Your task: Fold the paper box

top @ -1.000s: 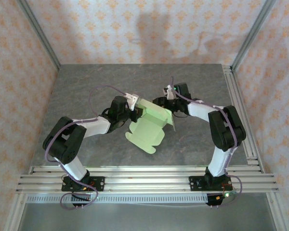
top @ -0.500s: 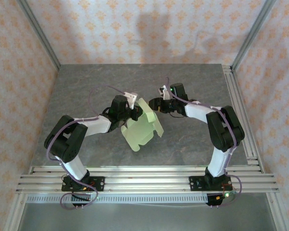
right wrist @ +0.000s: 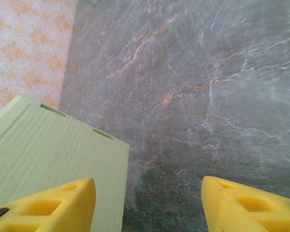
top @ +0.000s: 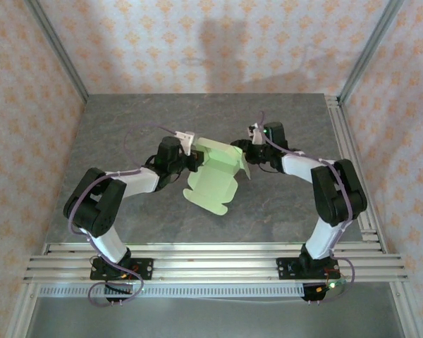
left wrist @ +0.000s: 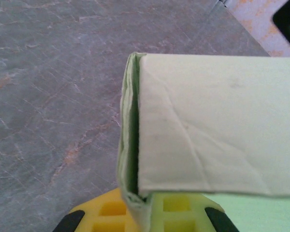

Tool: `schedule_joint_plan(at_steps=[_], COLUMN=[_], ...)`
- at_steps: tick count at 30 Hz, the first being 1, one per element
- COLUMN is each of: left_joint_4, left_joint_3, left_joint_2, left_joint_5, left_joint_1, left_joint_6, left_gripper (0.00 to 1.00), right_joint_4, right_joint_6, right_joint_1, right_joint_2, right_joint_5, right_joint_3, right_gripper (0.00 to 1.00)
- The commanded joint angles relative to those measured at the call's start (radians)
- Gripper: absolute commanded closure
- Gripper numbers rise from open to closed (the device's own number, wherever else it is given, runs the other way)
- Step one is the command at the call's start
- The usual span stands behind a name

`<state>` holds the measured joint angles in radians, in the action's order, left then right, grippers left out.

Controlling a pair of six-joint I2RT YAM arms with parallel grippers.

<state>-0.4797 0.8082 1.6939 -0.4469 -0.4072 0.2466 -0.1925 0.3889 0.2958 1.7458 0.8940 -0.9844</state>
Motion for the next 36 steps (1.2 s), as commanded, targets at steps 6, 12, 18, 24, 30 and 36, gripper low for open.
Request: schedule_joint_plan(at_steps=[6,12,18,24,30,36], left_joint_4=[-0.012,-0.083,-0.173,-0.244,-0.308,-0.303], left_joint_3=[-0.013,-0.032,-0.047,-0.037,-0.010,-0.003], left_joint_2=[-0.009,-0.018,-0.019,-0.005,0.026,0.018], left_joint_5=[0.074,0.094,0.144,0.130,0.109,0.120], left_joint_1=[0.004,0.027,0.062,0.062,0.058,0.039], left_joint_6=[-0.042,0.075,0.327,0.491,0.589,0.577], left_gripper=[1.00,1.00,1.00,1.00,1.00,1.00], right_joint_4=[0.139,0.102,0.049,-0.058,-0.183,-0.317], right_joint_6=[-0.096,-0.025,0.138,0.288,0.374,0.435], right_joint_1=[-0.008,-0.034,-0.114,-0.112,-0.007,0.064], right_joint_2=[-0.153,-0.267,-0.465,-0.557,-0.595,-0.495], right_joint_5=[-0.115,-0.317,-0.457,-0.292,-0.257,-0.255], right_joint_3=[-0.057,0.004,0.178,0.296,0.317,0.266], right_gripper=[0.39,0.39,0.41,0.42,0.42,0.45])
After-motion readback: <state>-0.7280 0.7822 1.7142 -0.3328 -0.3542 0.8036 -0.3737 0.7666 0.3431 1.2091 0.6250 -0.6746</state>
